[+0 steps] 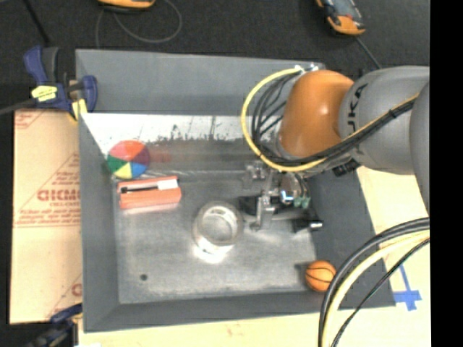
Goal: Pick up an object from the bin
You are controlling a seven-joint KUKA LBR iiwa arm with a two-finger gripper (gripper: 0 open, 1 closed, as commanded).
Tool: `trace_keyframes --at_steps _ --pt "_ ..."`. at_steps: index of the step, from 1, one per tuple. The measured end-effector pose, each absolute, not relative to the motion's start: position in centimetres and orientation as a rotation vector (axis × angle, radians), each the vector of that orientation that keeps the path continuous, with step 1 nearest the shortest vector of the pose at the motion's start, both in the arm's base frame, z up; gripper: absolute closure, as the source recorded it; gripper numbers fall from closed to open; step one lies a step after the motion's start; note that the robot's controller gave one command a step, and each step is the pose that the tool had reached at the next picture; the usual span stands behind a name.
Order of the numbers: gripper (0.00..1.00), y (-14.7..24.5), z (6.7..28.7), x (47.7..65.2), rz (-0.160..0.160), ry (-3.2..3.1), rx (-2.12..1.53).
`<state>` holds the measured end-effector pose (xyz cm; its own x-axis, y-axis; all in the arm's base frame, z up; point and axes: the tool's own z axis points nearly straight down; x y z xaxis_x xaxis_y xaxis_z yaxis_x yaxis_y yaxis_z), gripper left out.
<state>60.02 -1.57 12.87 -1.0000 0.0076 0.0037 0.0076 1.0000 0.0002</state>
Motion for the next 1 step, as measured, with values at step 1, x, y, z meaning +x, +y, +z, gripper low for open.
trace_keyframes --at_steps 1 --pt "0.00 -1.58 13.33 60.11 0.000 -3.144 -0.012"
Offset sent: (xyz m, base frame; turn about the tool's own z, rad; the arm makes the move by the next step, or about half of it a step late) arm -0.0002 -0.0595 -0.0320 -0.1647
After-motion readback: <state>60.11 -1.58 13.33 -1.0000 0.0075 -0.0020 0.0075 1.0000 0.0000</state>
